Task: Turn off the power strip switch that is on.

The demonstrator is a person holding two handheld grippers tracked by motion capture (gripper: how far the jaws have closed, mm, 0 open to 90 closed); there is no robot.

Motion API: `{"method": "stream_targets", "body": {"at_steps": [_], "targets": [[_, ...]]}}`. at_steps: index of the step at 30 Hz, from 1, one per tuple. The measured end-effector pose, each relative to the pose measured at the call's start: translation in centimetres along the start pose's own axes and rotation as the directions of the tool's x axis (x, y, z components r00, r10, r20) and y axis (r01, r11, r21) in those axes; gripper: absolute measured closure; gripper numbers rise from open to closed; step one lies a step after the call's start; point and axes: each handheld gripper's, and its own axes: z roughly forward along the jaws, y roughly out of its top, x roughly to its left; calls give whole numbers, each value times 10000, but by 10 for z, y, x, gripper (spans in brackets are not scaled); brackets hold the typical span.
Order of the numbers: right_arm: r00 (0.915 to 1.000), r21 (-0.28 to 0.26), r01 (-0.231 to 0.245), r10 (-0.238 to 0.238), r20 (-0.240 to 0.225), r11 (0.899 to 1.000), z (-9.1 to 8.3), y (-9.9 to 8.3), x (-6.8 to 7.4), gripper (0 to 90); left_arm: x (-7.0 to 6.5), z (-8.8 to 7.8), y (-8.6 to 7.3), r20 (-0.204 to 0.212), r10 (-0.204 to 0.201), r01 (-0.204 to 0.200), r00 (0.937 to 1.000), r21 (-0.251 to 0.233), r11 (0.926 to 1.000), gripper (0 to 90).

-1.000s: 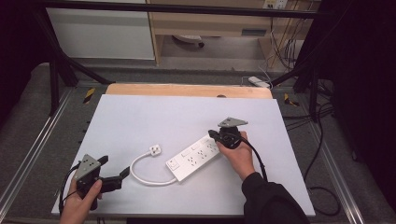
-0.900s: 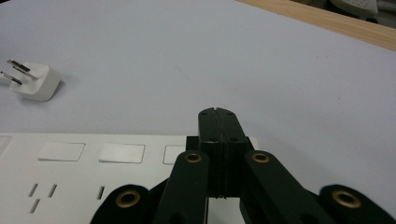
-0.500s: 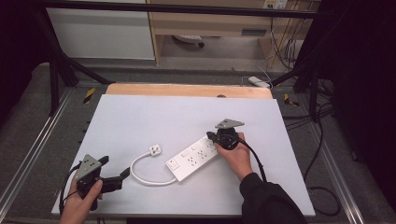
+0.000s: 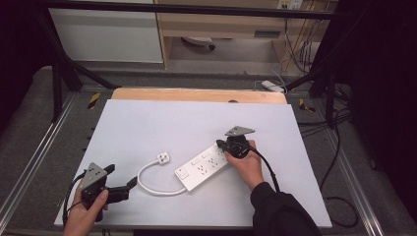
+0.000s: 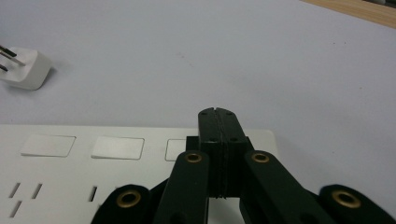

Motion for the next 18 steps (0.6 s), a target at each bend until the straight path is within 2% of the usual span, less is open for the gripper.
{"method": "stream_targets", "body": {"at_steps": [18], "targets": [[10000, 3, 52, -52, 45, 10000, 2, -1, 0, 900, 0, 0, 0, 30, -1, 1, 10000, 28, 10000, 55]]}}
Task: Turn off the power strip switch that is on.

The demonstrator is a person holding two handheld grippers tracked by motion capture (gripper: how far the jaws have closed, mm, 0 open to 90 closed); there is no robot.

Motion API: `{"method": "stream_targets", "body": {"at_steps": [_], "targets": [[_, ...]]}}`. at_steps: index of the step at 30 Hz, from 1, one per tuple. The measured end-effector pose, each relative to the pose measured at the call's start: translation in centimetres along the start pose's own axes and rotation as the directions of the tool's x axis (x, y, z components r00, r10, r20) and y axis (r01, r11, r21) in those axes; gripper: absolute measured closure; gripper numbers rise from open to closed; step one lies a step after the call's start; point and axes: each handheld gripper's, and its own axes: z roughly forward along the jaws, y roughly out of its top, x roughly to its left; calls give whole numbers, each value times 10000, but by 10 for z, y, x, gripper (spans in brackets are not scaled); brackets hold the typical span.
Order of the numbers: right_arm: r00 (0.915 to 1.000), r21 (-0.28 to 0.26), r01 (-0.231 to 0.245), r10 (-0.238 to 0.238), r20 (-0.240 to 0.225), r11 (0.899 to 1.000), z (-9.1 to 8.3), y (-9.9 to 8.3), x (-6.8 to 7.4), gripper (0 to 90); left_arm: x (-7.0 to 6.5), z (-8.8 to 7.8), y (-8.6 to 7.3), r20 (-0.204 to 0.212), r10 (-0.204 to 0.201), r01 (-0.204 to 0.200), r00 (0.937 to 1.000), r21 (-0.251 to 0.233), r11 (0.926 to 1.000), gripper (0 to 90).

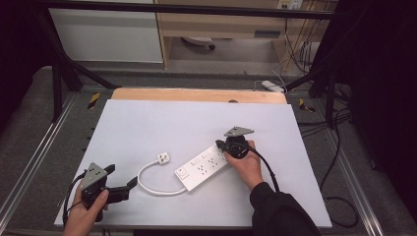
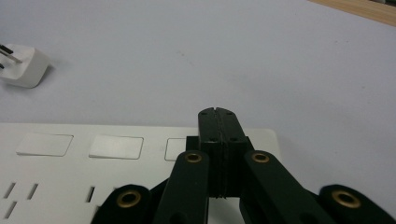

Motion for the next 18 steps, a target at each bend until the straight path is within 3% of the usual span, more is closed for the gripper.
{"method": "stream_targets", "body": {"at_steps": [18], "targets": [[10000, -42, 9, -9, 23, 10000, 0, -1, 0, 900, 0, 0, 0, 2, 0, 0, 10000, 3, 10000, 55]]}}
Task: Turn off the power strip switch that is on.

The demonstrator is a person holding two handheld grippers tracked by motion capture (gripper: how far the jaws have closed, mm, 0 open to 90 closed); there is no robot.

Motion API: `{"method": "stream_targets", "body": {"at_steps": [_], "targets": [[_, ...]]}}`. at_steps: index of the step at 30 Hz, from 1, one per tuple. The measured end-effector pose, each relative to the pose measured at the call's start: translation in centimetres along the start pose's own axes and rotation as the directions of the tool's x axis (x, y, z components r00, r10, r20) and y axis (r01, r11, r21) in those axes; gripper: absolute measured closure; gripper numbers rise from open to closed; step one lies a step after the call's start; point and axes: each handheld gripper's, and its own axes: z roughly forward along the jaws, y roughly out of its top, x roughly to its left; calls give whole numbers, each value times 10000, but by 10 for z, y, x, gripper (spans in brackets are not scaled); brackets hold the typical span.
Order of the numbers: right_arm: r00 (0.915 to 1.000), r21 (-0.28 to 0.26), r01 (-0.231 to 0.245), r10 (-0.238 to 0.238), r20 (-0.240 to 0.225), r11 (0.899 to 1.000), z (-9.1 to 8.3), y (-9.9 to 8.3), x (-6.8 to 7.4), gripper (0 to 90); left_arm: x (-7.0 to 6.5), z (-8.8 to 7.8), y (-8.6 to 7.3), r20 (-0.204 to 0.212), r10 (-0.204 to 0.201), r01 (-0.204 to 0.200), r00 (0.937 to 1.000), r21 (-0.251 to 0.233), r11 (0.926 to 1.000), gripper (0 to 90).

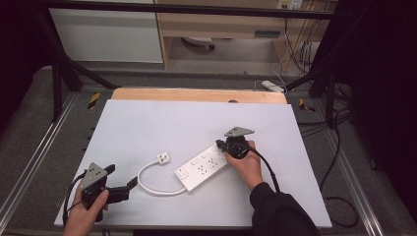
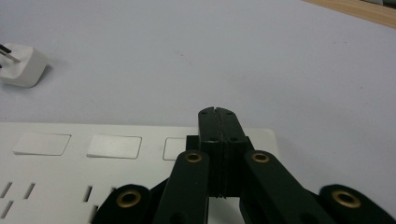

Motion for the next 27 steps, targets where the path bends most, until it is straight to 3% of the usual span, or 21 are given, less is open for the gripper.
{"method": "stream_targets", "body": {"at_steps": [16, 20, 23, 27], "targets": [[10000, -272, -34, 36, 55, 9996, 0, -4, 0, 900, 0, 0, 0, -4, 41, -41, 10000, 50, 10000, 56], [9998, -302, 172, -169, 113, 9994, 2, -6, 0, 900, 0, 1, 0, -17, 43, -43, 10000, 67, 10000, 55], [9999, -28, 57, -56, 152, 10000, 2, -3, 1, 900, 0, 0, 0, -17, 41, -41, 10000, 65, 10000, 55], [10000, -87, 6, -5, 29, 10000, 1, -4, -1, 900, 0, 0, 0, -26, 18, -18, 10000, 58, 10000, 55]]}}
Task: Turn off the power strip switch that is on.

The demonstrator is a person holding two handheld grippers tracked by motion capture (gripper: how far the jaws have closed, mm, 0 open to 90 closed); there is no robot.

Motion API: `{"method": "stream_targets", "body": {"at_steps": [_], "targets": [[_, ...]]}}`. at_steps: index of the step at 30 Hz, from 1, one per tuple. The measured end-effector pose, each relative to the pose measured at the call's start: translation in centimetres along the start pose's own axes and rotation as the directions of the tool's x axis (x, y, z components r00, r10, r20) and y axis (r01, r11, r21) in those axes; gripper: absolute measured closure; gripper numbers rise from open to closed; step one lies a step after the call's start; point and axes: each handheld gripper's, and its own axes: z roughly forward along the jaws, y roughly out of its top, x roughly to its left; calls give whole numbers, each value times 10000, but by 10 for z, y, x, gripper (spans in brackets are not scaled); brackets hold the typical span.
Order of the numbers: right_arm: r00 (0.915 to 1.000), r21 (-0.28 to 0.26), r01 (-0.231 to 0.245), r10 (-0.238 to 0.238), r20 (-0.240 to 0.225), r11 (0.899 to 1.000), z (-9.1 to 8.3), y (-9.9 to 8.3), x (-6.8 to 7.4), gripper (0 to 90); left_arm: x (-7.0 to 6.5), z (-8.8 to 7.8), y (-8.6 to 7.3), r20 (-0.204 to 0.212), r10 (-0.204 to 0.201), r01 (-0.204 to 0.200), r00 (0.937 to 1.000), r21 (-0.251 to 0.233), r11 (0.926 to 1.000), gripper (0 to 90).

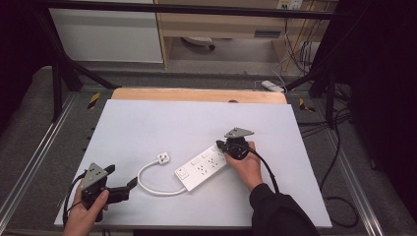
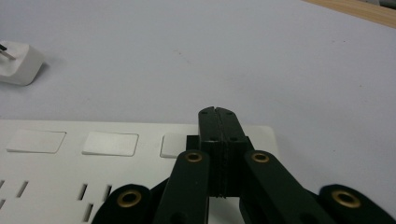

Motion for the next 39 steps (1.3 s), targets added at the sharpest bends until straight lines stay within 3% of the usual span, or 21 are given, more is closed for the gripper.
{"method": "stream_targets", "body": {"at_steps": [16, 27, 33, 39], "targets": [[9999, -66, 110, -110, 6, 9999, -4, 4, -1, 900, 0, 0, 0, 15, 0, 0, 10000, -6, 10000, 55], [9997, -117, -208, 206, -162, 9997, -5, 4, -1, 900, 0, 0, 0, 21, -7, 7, 10000, -13, 10000, 56], [9993, -550, -333, 323, -190, 9979, -8, 7, 1, 811, 0, 0, 0, 27, -5, 5, 10000, -29, 10000, 56], [9989, -657, -433, 419, -229, 9969, -9, 8, 1, 701, 0, 0, 0, 11, -9, 9, 10000, -16, 10000, 56]]}}
